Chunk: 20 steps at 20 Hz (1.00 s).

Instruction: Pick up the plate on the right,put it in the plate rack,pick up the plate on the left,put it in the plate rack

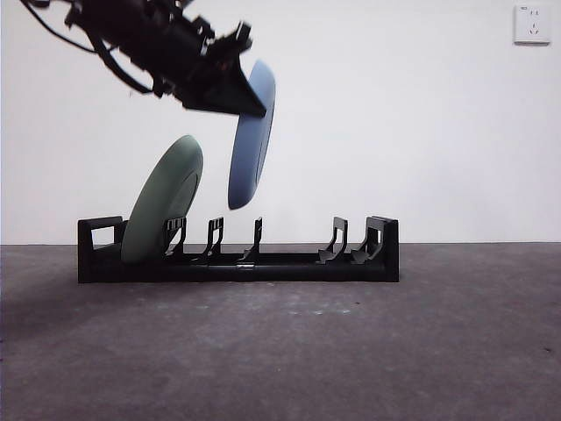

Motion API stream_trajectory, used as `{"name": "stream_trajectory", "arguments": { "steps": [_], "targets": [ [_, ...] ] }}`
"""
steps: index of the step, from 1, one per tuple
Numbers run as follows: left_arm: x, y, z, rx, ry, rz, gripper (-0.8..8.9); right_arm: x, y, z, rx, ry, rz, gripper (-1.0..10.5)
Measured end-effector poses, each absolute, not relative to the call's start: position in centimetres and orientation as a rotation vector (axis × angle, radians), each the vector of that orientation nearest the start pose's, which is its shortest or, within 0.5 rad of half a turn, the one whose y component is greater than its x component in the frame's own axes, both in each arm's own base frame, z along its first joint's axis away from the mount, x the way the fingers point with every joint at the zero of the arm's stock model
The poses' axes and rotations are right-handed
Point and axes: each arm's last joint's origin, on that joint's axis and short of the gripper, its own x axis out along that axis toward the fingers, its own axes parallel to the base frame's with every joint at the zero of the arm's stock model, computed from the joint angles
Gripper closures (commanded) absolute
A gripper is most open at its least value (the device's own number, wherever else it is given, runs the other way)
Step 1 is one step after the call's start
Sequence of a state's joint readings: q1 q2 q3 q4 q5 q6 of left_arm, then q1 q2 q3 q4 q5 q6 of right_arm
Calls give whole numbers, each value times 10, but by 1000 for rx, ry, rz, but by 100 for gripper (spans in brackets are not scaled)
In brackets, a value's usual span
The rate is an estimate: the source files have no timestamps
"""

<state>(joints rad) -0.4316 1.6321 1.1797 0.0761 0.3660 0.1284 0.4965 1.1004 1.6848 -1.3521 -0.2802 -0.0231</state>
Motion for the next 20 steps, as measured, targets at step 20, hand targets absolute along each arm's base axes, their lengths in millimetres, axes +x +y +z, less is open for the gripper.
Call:
{"name": "stream_trajectory", "arguments": {
  "steps": [20],
  "targets": [
    [356, -164, 229, 146, 505, -744, 713, 122, 75, 457, -126, 775, 754, 411]
  ]
}}
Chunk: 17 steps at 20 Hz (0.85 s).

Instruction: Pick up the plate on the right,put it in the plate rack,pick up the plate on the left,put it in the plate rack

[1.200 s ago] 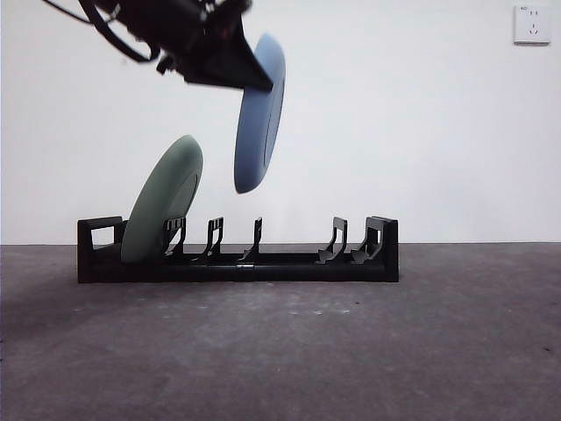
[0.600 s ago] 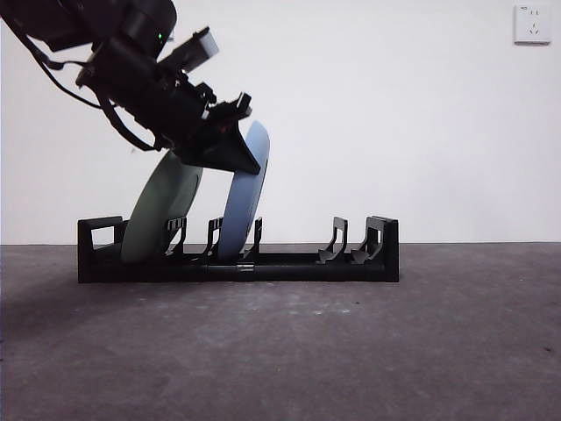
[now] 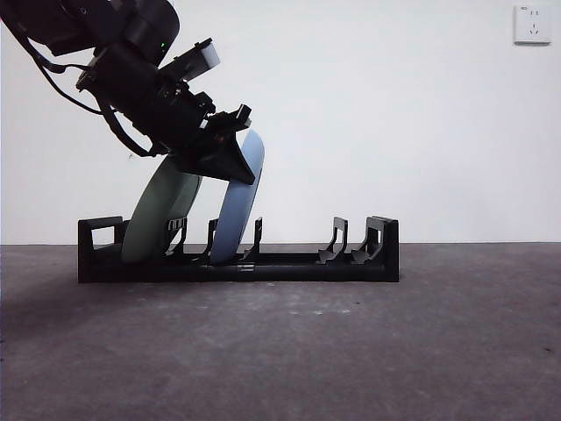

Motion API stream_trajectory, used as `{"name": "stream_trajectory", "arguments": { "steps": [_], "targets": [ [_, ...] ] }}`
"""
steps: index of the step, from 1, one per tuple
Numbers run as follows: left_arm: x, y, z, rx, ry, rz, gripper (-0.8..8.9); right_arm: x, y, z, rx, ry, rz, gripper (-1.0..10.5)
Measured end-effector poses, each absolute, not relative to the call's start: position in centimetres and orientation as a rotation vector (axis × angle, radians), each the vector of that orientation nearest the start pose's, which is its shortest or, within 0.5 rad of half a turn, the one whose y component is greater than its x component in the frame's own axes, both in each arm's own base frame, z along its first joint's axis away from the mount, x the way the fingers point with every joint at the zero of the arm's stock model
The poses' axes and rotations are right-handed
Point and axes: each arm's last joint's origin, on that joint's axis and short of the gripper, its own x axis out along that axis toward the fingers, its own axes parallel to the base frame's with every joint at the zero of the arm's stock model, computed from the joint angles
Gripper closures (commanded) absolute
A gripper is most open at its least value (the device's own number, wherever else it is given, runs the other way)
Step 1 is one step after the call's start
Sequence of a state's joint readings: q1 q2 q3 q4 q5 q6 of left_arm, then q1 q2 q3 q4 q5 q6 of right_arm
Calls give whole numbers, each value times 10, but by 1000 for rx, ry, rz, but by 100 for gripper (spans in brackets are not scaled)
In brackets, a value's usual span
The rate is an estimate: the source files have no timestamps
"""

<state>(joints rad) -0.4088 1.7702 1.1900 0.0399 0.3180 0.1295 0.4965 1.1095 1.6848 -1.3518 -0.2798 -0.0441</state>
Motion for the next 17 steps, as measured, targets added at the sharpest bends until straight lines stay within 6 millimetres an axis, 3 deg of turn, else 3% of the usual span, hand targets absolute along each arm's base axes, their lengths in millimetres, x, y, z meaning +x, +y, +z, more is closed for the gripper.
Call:
{"name": "stream_trajectory", "arguments": {
  "steps": [2, 9, 13, 17],
  "targets": [
    [355, -164, 228, 145, 519, -742, 629, 123, 76, 456, -127, 777, 754, 411],
    [348, -169, 236, 131, 520, -754, 620, 124, 76, 456, -131, 776, 756, 411],
    [332, -165, 266, 127, 470, -764, 620, 124, 76, 456, -134, 775, 757, 411],
    [303, -153, 306, 125, 427, -768, 620, 124, 77, 457, -144, 757, 763, 411]
  ]
}}
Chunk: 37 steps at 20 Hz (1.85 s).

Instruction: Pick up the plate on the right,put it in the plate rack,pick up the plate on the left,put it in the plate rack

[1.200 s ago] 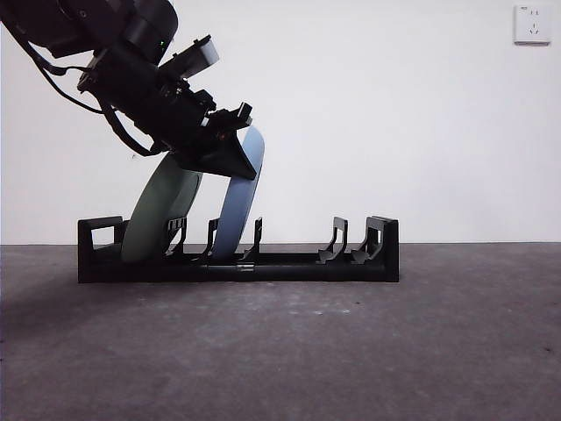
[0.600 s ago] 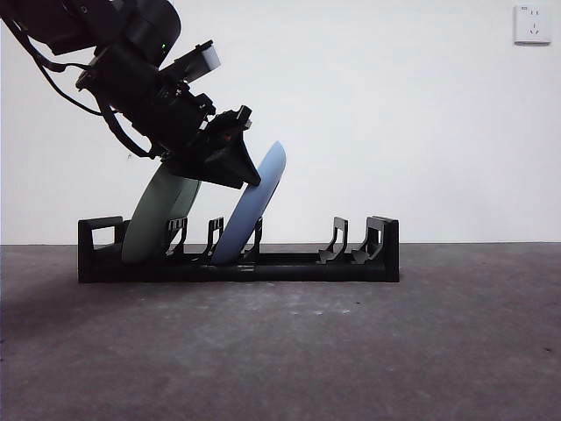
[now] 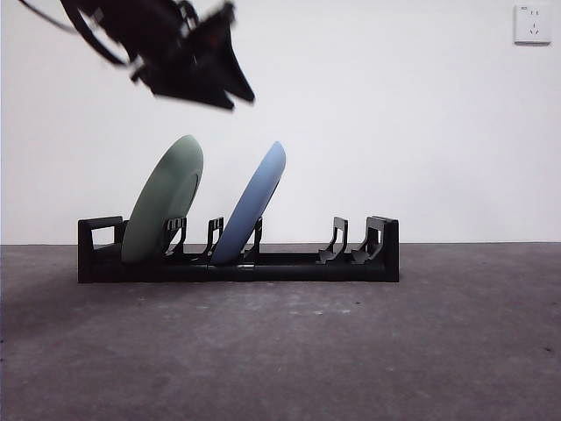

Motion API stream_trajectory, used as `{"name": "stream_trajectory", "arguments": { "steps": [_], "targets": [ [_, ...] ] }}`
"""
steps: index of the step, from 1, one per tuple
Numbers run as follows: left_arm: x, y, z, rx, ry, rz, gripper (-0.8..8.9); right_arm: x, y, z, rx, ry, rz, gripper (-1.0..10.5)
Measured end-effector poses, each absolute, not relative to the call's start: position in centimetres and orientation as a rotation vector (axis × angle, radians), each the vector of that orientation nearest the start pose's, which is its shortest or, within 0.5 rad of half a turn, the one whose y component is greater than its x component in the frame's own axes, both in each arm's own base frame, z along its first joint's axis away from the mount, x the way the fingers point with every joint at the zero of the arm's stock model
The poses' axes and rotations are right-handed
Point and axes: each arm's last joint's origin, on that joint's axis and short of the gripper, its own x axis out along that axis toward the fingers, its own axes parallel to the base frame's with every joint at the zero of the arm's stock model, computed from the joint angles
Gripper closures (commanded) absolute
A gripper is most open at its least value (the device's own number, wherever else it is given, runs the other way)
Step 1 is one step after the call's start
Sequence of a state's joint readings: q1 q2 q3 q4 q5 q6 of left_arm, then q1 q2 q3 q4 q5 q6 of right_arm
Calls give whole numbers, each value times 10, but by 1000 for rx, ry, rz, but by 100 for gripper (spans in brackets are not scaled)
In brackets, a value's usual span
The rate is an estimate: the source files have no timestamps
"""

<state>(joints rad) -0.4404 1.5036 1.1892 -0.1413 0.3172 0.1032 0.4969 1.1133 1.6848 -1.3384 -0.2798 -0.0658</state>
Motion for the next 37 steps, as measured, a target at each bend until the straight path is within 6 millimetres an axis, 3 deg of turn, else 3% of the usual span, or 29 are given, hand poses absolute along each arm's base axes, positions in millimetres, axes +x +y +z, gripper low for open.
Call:
{"name": "stream_trajectory", "arguments": {
  "steps": [3, 8, 14, 18, 26, 27, 31, 33, 35, 37],
  "targets": [
    [268, -139, 338, 127, 423, -776, 620, 125, 77, 457, -152, 754, 766, 411],
    [191, -102, 380, 128, 441, -777, 620, 124, 76, 456, -158, 764, 768, 411],
    [101, -59, 398, 129, 452, -777, 615, 124, 76, 456, -175, 760, 775, 411],
    [65, -41, 402, 125, 387, -778, 614, 124, 76, 456, -176, 761, 775, 412],
    [65, -42, 399, 126, 420, -780, 625, 125, 77, 453, -177, 773, 781, 420],
    [67, -42, 399, 127, 425, -780, 625, 125, 77, 453, -177, 773, 781, 478],
    [70, -44, 398, 127, 437, -780, 629, 125, 77, 453, -177, 773, 781, 917],
    [70, -44, 398, 128, 439, -780, 648, 125, 77, 453, -177, 773, 781, 951],
    [70, -44, 398, 128, 439, -780, 831, 125, 77, 453, -177, 773, 781, 952],
    [70, -44, 398, 128, 439, -780, 822, 125, 77, 453, -177, 773, 781, 955]
  ]
}}
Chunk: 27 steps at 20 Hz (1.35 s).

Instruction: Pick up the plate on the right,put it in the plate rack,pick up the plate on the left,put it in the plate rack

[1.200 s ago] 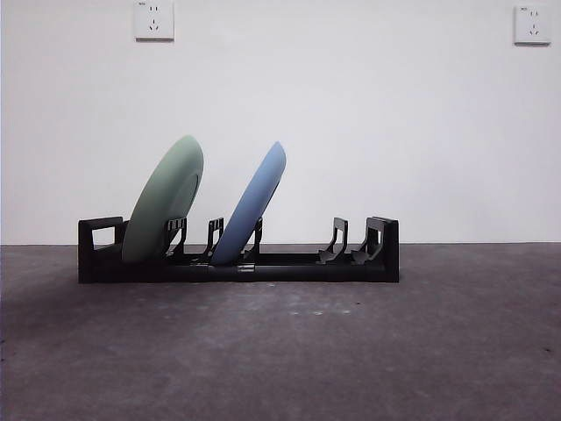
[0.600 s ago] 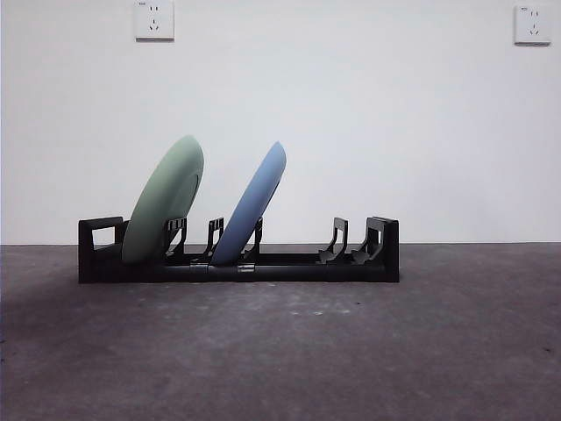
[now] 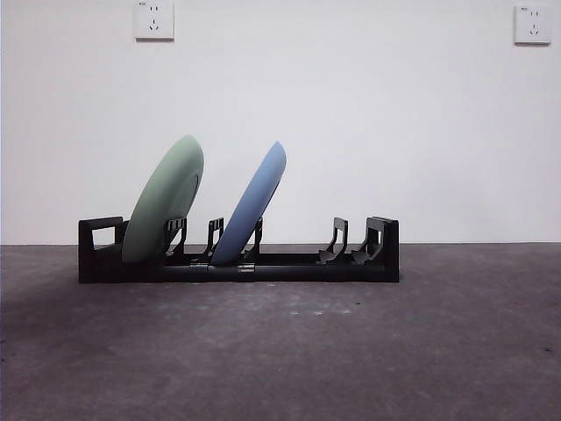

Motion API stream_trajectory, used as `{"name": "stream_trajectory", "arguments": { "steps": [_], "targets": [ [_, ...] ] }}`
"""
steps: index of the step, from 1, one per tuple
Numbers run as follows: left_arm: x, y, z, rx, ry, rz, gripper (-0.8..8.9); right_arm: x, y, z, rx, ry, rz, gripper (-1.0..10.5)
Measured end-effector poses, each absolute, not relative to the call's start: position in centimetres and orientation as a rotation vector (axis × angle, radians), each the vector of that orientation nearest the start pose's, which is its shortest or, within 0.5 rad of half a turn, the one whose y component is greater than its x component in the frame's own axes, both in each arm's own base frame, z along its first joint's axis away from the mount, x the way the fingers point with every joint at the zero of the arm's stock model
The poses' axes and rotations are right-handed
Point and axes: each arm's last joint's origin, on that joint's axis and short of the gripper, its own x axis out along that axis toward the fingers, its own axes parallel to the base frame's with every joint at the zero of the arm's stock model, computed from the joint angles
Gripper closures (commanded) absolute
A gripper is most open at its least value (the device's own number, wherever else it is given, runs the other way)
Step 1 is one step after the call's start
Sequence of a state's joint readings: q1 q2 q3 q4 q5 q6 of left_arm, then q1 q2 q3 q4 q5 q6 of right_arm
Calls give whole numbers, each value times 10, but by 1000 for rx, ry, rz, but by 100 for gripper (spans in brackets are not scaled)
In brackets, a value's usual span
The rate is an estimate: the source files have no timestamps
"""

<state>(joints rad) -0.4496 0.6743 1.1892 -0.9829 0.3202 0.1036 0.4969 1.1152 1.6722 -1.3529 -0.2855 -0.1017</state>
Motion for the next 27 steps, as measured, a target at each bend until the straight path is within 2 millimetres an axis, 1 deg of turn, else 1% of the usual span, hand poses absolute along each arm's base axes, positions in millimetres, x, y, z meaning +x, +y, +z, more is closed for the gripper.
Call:
{"name": "stream_trajectory", "arguments": {
  "steps": [4, 11, 17, 21, 27],
  "targets": [
    [70, -44, 398, 128, 440, -780, 821, 125, 78, 452, -159, 778, 827, 955],
    [70, -44, 398, 129, 444, -775, 817, 127, 80, 449, -160, 794, 828, 946],
    [72, -45, 396, 130, 470, -774, 817, 130, 77, 449, -216, 787, 704, 946],
    [77, -47, 394, 132, 500, -775, 817, 131, 76, 448, -244, 783, 641, 946],
    [89, -53, 388, 126, 575, -768, 817, 131, 75, 448, -257, 781, 609, 946]
  ]
}}
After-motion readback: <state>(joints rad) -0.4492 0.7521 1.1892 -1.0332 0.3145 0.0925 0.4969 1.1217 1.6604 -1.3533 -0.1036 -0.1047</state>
